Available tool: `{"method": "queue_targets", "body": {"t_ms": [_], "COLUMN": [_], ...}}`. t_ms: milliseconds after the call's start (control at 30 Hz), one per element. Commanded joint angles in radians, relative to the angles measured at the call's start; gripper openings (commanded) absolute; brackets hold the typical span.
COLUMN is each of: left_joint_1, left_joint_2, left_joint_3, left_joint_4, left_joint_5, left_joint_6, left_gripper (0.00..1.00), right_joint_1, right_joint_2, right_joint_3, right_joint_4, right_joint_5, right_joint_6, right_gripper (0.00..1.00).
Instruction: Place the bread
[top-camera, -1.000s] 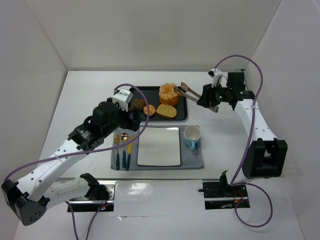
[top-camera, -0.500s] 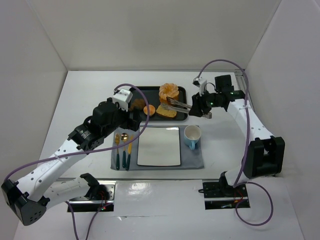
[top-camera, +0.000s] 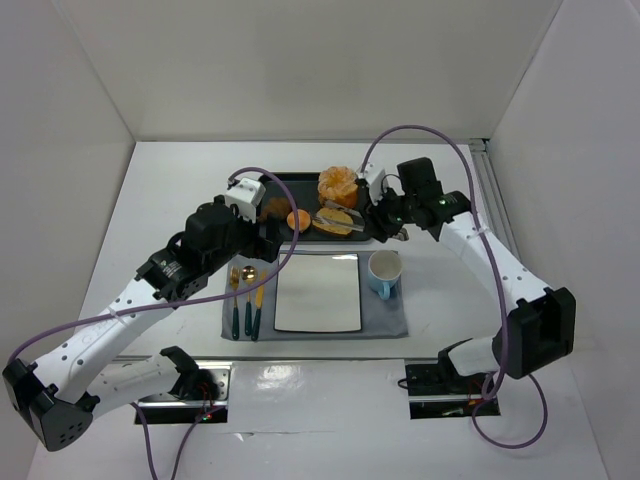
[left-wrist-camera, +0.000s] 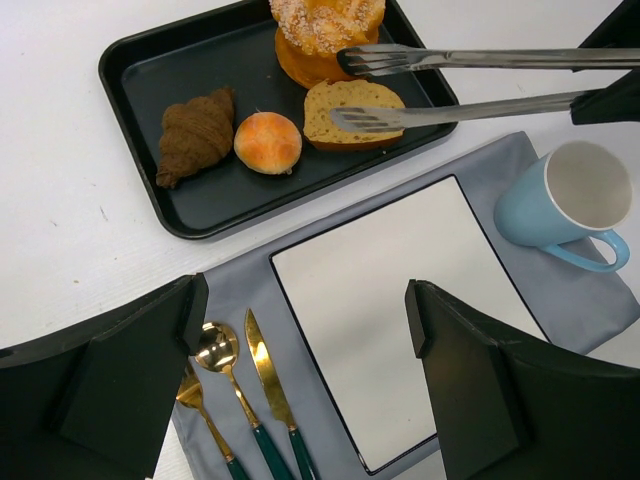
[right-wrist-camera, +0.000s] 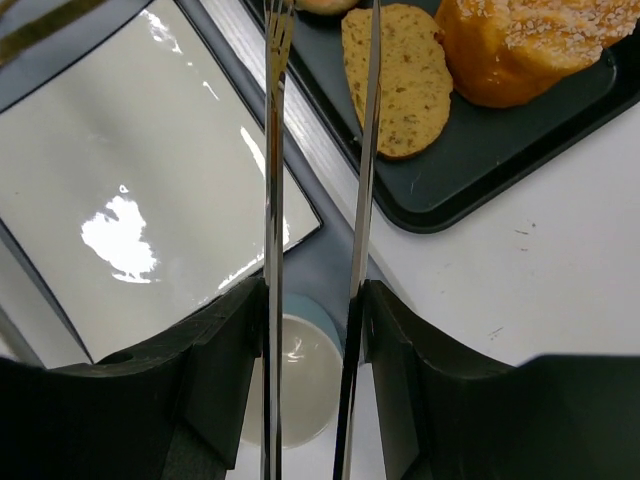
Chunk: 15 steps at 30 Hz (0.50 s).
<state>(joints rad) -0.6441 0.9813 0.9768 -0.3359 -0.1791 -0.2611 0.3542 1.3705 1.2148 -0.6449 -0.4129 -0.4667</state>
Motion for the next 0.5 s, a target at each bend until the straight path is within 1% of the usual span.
{"method": "queue_targets", "body": {"t_ms": [0,67,200,467], "left_joint_1": [-0.003,-0.003,-0.003,-0.003], "left_joint_2": [-0.010,-0.010,-0.010,-0.010], "left_joint_3": [-0.001,-0.001,-0.001,-0.001], "left_joint_4": [0.044,0.044,0.044,0.044], "left_joint_5": [0.006,0.006,0.006,0.006], "left_joint_6": [0.016,0.016,0.016,0.016], "left_gripper": [1.00,1.00,1.00,1.00], "right_joint_1": [0.058,0.078,0.121,0.143], "right_joint_2": [-0.007,-0.007,0.002,0.044], "right_joint_3": [-0.021,-0.030,-0.040,-0.049], "right_joint_4": [0.070,0.083,0.083,0.113], "right_joint_5": [0.106,0.152,0.193,0.238], "right_joint_6": [-0.007,-0.007,-0.007,0.002], "right_gripper": [0.52,0.52,0.52,0.52]}}
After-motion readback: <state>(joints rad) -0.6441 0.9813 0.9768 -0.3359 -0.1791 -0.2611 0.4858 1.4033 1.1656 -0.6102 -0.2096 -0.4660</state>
